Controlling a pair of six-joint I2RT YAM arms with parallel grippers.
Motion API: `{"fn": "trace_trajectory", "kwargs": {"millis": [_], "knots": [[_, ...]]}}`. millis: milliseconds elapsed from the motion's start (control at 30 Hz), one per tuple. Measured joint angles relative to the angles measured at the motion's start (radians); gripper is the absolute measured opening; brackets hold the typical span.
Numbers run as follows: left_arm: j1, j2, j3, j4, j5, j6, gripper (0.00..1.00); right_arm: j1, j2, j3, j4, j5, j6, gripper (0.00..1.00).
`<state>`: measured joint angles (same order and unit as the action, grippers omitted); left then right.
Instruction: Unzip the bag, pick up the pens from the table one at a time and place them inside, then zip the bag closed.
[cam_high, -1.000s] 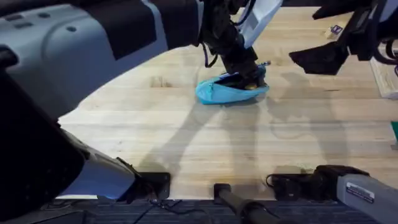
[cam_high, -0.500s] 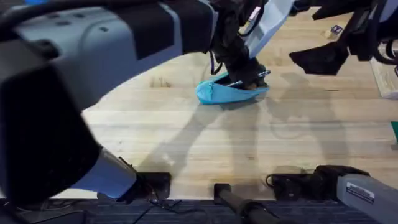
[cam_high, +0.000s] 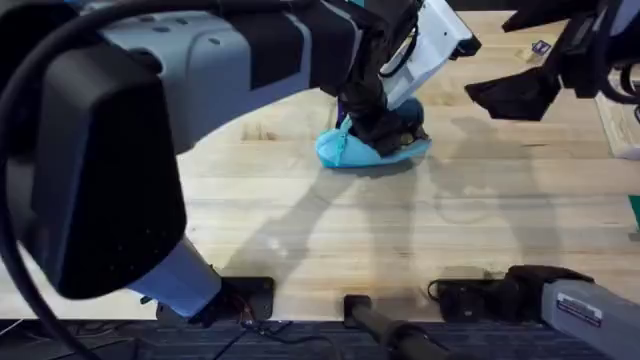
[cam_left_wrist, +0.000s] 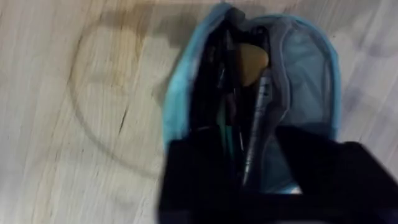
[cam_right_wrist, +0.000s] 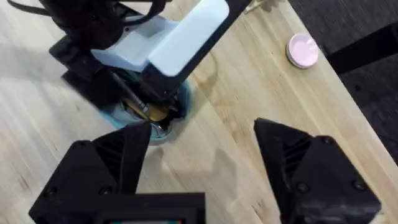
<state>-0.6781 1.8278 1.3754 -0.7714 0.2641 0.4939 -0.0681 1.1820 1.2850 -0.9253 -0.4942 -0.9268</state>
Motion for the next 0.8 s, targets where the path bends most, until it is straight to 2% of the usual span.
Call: {"fn": "trace_trajectory", "kwargs": {"millis": [100,133,467,633,800], "knots": [[0.000,0.000,0.000,0.010,-0.007,0.000,0.889,0.000,0.000,0.000,0.000,0.000,0.000,0.997],[0.000,0.000,0.000,0.013,-0.007,-0.001,0.967,0.000,0.000,0.000,0.000,0.000,0.000,0.997],[0.002,0.000,0.003,0.016,-0.008,0.000,0.994,0.000,0.000,0.000,0.000,0.000,0.000,0.998],[0.002,-0.005,0.040,0.012,-0.007,-0.001,0.994,0.000,0.000,0.000,0.000,0.000,0.000,0.998],[0.004,-0.064,0.068,0.015,-0.007,0.004,0.992,0.000,0.000,0.000,0.000,0.000,0.000,0.998]]}}
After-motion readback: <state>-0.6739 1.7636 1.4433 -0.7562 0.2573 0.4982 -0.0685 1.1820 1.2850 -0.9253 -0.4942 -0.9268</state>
